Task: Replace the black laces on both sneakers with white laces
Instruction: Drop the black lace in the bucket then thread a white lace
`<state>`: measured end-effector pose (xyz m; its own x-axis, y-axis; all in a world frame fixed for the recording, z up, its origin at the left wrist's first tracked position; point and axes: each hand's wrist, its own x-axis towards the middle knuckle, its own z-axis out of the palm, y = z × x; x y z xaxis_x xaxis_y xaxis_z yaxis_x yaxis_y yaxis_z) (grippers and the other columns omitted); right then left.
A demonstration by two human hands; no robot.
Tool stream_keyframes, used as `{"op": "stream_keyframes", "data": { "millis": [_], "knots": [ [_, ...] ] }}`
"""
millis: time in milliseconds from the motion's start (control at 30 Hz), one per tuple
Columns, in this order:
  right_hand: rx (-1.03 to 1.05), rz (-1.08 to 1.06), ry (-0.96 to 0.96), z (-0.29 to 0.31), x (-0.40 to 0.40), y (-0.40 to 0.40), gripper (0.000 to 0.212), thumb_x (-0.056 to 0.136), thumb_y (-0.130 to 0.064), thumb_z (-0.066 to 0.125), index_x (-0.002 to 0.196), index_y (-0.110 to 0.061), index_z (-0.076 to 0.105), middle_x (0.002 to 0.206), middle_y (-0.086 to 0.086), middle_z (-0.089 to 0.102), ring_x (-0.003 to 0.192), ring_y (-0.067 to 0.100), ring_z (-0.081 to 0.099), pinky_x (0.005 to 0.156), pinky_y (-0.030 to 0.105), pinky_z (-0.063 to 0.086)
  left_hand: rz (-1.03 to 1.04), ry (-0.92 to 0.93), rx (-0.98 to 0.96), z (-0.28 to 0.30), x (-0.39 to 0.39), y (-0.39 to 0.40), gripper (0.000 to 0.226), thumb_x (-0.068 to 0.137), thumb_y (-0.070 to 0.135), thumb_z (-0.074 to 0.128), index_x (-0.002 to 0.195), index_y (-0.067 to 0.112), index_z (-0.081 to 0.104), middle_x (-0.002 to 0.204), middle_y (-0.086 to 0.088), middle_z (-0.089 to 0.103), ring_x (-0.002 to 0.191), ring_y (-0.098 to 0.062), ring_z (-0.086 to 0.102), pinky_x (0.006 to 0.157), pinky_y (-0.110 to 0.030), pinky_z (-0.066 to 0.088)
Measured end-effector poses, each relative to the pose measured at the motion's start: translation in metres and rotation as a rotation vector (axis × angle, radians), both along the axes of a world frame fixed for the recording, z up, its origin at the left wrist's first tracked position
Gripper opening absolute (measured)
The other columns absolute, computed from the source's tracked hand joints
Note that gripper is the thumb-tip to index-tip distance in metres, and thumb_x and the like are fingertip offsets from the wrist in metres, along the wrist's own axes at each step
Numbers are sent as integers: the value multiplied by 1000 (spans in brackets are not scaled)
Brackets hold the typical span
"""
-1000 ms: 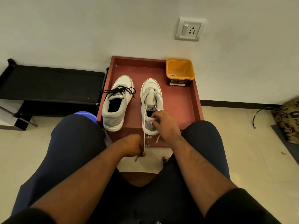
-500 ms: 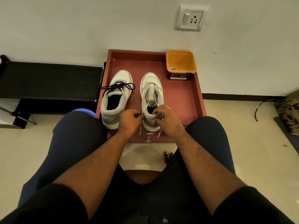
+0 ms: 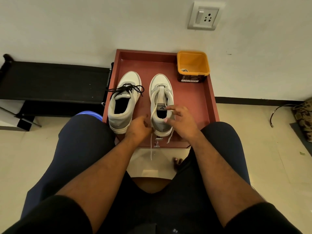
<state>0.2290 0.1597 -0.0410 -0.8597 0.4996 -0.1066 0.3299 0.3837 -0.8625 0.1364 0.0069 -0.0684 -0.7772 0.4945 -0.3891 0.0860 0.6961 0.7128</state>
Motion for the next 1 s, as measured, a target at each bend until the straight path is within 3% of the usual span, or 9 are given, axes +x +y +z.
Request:
{"op": "stream_keyframes", "data": {
  "millis": [33, 100, 200, 300, 467, 633, 733, 833, 1000],
  "knots": [
    [-69, -93, -4, 0, -1, 4, 35, 84, -6, 67, 113, -27, 65, 114, -7, 54, 99, 4, 53, 89, 16, 46, 36, -7, 70, 2, -1, 0, 63, 77, 14, 77, 135, 16, 52, 109, -1, 62, 98, -18, 61, 82, -32, 52],
    [-151, -248, -84, -7, -3, 11, 36, 89, -4, 56, 116, -26, 63, 112, -2, 62, 95, 14, 62, 85, 38, 57, 44, -18, 189, 11, 2, 1, 69, 76, 8, 78, 138, 15, 49, 118, -2, 60, 109, -15, 59, 85, -28, 48],
    [-178, -258, -188, -16, -7, 12, 31, 87, -1, 55, 108, -21, 65, 97, -3, 67, 94, 22, 66, 85, 47, 57, 25, -96, 310, 17, 7, 3, 68, 73, 6, 81, 134, 16, 52, 116, 3, 61, 103, -8, 58, 79, -19, 50],
    [-117, -247, -202, -19, -7, 10, 25, 86, 1, 61, 101, -18, 66, 76, -5, 62, 78, 18, 65, 79, 43, 59, 20, -52, 341, 17, 9, 4, 71, 71, 12, 84, 133, 16, 52, 110, 8, 61, 94, 0, 58, 68, 1, 42],
    [17, -133, -285, -18, -3, 7, 45, 83, 2, 61, 122, -20, 60, 73, 0, 62, 72, 17, 63, 73, 36, 58, 28, -16, 364, 18, 12, 6, 62, 72, 8, 82, 128, 14, 55, 89, 25, 57, 76, 21, 57, 65, 2, 41],
    [140, -48, -333, -6, 5, 3, 51, 86, 0, 56, 131, -23, 51, 73, -2, 58, 70, 15, 59, 70, 37, 57, 18, 25, 312, 18, 11, 6, 61, 70, 16, 85, 125, 21, 59, 88, 13, 67, 76, 5, 60, 65, -2, 44],
    [292, 13, -416, 0, 6, 1, 48, 89, -6, 51, 134, -23, 46, 84, 3, 64, 81, 24, 63, 73, 43, 56, 35, 44, 216, 17, 6, 6, 50, 72, 8, 82, 118, 12, 64, 72, 11, 60, 65, 0, 55, 57, -2, 41],
    [354, 61, -484, 3, 3, -1, 46, 90, -5, 49, 134, -18, 42, 97, 11, 65, 89, 31, 63, 75, 43, 54, 24, 91, 127, 13, 3, 5, 46, 75, 5, 78, 119, 8, 64, 68, 10, 55, 67, -8, 54, 56, -4, 39],
    [278, 85, -501, 1, 2, 0, 55, 84, -9, 62, 132, -19, 38, 92, 5, 63, 84, 27, 63, 72, 40, 55, 36, 114, 75, 9, 1, 6, 32, 75, 8, 79, 106, 8, 69, 65, 8, 55, 72, -15, 58, 74, -26, 50]
  ]
}}
